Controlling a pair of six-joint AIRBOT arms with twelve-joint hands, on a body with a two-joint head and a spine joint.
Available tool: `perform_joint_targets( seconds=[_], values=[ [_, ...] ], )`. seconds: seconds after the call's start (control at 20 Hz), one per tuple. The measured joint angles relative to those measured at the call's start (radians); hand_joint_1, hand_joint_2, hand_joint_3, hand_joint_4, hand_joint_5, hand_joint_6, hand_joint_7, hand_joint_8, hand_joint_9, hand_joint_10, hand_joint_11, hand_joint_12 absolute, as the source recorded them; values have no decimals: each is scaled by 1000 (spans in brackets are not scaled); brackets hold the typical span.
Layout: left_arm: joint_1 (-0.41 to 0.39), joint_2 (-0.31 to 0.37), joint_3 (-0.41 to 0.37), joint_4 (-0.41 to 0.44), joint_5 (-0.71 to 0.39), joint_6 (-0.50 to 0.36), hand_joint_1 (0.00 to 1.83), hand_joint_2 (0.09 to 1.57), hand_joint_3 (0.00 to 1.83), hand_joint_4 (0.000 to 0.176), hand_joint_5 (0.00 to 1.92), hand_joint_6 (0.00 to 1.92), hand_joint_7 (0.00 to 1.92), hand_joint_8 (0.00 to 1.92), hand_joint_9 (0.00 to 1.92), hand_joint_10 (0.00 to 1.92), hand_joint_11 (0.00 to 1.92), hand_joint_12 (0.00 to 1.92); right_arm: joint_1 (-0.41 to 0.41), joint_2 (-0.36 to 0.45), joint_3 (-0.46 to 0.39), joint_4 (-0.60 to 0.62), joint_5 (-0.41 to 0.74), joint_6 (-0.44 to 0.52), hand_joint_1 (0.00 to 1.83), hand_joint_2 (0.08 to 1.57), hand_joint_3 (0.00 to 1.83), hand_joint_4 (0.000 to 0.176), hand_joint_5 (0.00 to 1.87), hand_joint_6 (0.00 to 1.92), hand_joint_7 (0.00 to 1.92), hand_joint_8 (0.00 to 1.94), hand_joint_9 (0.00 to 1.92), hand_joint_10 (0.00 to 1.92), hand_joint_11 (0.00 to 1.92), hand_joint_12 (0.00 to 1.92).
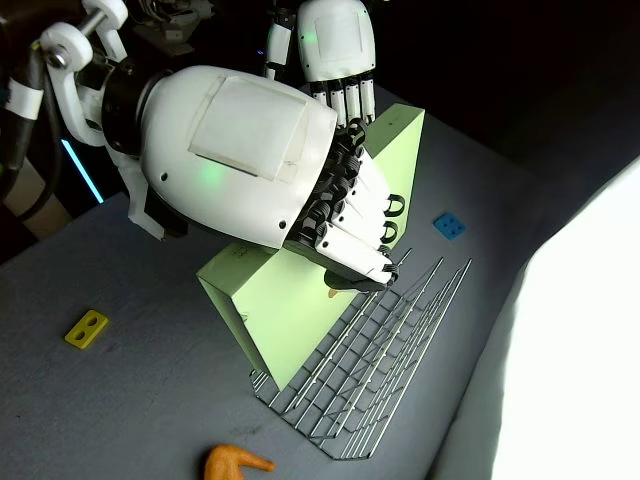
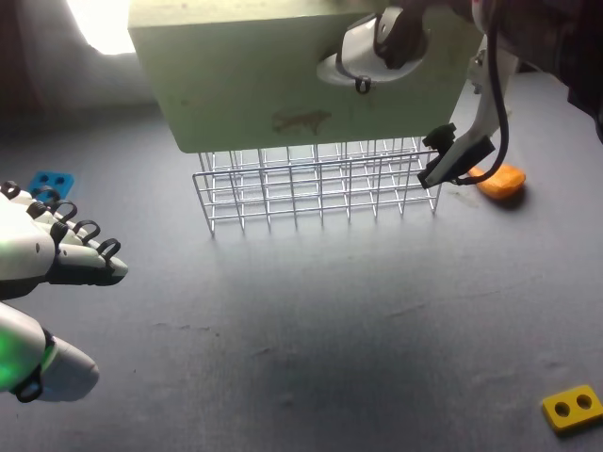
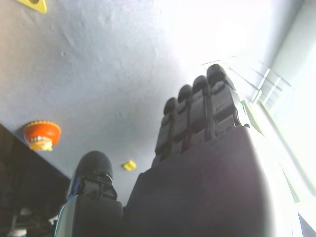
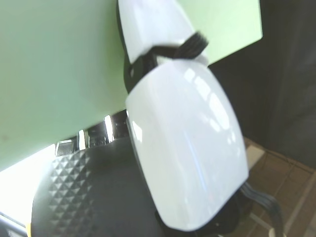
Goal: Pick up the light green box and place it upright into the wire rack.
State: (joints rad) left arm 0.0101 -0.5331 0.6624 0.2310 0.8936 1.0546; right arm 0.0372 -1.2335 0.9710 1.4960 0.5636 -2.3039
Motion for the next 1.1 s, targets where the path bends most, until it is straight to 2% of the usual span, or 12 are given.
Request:
perform_joint_targets(
  seconds=[0.2, 0.25, 0.4, 0.6, 0.65, 0.75, 0.9, 1.1],
  values=[
    [0, 0, 0, -1, 0, 0, 8, 1235, 1, 0, 45, 0, 63, 0, 53, 1, 0, 176, -5, -16, 24, -3, -8, 54, 1354, 1185, 0, 0, 875, 1025, 844, 1267, 708, 1521, 373, 1820],
    [0, 0, 0, -1, 0, 0, 3, 1232, 0, 0, 50, 2, 63, 0, 53, 2, 0, 174, -10, -19, 32, -9, -10, 73, 1354, 1186, 0, 0, 880, 1002, 846, 1274, 694, 1541, 327, 1863],
    [0, 1, 0, 1, 0, 0, 0, 1235, 1, 0, 50, 1, 51, 0, 39, 1, 0, 142, -23, -19, 39, -84, -24, 143, 1357, 1178, 0, 0, 893, 995, 865, 1241, 709, 1517, 317, 1862],
    [0, 1, 0, 0, 0, 0, 1, 1235, 1, 0, 50, 1, 50, 0, 39, 1, 0, 139, -37, -29, 56, -97, -24, 151, 1357, 1178, 0, 0, 893, 994, 866, 1239, 710, 1515, 318, 1861],
    [0, 1, 0, 2, 1, 0, 0, 1234, 0, 0, 60, 1, 73, 1, 59, 3, 0, 203, -45, -33, 58, -97, -27, 153, 1357, 1177, 0, 0, 911, 973, 847, 1250, 714, 1527, 360, 1869],
    [0, 1, 0, -1, 0, 0, 8, 1233, 0, 0, 51, 0, 61, 1, 52, 0, 0, 171, -54, -39, 65, -98, -37, 153, 1360, 1169, 0, 0, 899, 996, 883, 1190, 736, 1491, 358, 1814],
    [0, 1, 0, 1, 0, 0, 0, 1235, 0, 0, 36, 0, 51, 0, 47, 0, 0, 173, -61, -47, 82, -105, -39, 153, 1361, 1171, 0, 0, 894, 961, 883, 1213, 728, 1515, 363, 1839],
    [0, 1, 0, 0, -1, 0, 0, 1236, 1, 0, 63, 6, 77, 3, 63, 4, 0, 235, -82, -62, 109, -98, -42, 155, 1356, 1177, 1, 0, 893, 1012, 857, 1227, 714, 1514, 338, 1823]
  ],
)
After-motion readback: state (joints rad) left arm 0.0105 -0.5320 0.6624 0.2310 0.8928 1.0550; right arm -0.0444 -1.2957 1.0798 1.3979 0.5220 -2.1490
